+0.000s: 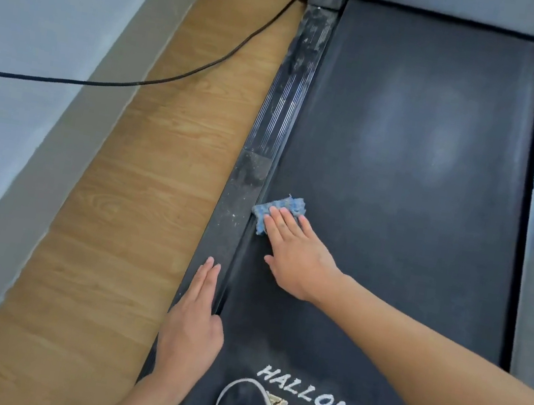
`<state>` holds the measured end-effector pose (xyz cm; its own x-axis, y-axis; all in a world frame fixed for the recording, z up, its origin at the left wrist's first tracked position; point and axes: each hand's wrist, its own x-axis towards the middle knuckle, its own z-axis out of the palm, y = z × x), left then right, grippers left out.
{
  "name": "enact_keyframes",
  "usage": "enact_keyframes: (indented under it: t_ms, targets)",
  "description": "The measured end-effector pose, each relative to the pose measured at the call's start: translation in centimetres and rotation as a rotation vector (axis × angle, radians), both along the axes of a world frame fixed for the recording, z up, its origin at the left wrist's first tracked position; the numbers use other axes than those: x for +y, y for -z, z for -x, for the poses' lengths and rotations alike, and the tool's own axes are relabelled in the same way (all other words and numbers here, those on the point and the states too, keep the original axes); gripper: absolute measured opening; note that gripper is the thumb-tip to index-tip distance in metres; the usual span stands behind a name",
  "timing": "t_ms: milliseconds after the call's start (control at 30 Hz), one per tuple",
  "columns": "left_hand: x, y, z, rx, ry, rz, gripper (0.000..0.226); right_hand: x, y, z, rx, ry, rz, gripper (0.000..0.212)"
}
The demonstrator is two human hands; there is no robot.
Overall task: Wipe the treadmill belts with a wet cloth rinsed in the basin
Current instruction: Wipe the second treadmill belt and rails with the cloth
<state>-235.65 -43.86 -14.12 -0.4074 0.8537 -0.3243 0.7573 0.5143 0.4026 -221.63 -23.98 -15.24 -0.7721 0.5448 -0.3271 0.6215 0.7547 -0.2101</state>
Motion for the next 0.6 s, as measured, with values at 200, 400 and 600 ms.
enact_keyframes:
  t_ms: [200,400,600]
  targets:
    - [4.5,-0.4,-0.9,-0.059,-0.021,-0.216,0.071,1.2,-0.6,2.0,0.352,0.364,-0.058,0.034]
    - [10.1,-1.6,-1.5,-0.144,-0.035,-0.344,0.064,3.2,-0.1,3.9,0.327,0.341,0.048,0.028]
    - [11.9,-1.1,-2.7,-0.223,-0.118,-0.302,0.061,11.0,-1.1,-1.1,0.286,0.653,0.05,0.021]
